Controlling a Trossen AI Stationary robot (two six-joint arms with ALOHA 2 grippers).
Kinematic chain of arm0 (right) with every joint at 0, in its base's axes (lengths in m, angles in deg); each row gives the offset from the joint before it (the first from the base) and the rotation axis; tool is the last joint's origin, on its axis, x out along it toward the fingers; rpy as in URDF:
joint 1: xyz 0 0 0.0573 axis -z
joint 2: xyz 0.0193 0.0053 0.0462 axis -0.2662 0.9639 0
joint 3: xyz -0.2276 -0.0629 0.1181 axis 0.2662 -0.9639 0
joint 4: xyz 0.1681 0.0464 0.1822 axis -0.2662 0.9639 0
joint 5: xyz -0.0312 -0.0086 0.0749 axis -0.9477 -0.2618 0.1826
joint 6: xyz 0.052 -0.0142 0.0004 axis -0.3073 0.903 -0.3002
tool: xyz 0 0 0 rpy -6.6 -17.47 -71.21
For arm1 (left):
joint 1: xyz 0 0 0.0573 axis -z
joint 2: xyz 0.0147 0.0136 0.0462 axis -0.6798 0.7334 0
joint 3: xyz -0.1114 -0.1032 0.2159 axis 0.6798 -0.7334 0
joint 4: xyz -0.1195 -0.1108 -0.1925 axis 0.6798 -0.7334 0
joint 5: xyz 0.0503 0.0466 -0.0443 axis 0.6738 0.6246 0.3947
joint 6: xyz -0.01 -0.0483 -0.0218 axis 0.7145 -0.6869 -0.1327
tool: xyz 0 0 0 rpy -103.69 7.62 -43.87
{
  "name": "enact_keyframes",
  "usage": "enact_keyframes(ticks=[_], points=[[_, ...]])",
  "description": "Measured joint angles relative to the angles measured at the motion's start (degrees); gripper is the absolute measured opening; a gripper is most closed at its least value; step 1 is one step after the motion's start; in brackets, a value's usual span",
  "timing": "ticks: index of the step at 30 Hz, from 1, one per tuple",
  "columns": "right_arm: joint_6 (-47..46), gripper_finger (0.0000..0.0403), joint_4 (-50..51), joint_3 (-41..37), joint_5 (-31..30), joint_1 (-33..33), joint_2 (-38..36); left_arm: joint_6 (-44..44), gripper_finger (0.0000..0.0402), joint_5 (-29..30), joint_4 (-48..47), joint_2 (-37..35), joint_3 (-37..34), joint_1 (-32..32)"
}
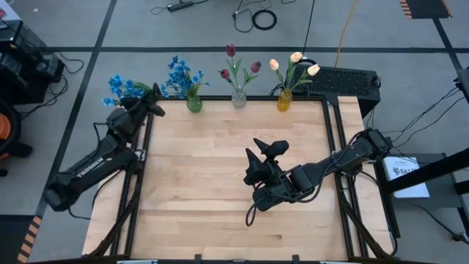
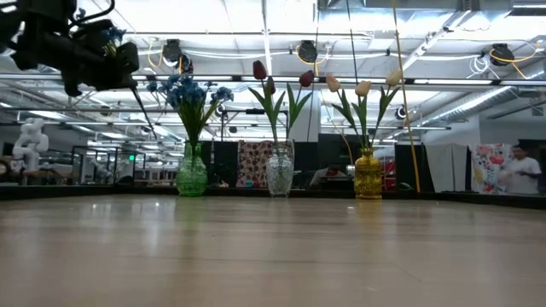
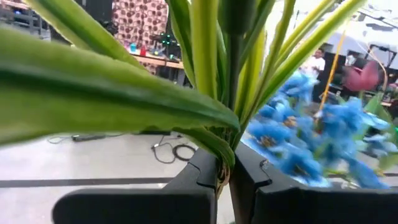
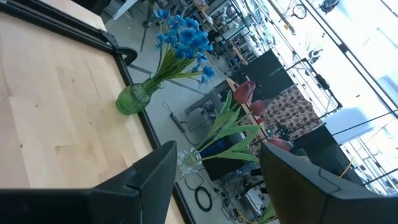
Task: Sort flowers into vase by color
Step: Put the blue flowers into the green flower vase
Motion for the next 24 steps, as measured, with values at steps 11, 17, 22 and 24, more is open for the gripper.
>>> enact_keyframes(ticks=[11, 17, 22, 24], points=[[0.74, 0.0222, 0.00, 0.00, 0.02, 0.15, 0.00, -1.37, 0.0015, -10.83, 6.18, 9.51, 0.93, -16.08], [0.74, 0.0222, 0.07, 0.00, 0.02, 0.44, 0.00, -3.87, 0.0014, -13.87, 5.84, 7.52, 0.93, -16.73], [0.51, 0.0222, 0.22, 0.00, 0.02, 1.10, 0.00, -5.99, 0.0014, -14.33, 5.61, 5.64, 0.93, -13.50], [0.44, 0.0222, 0.22, 0.00, 0.02, 1.46, 0.00, -5.96, 0.0014, -13.99, 5.86, 5.16, 0.93, -11.62]])
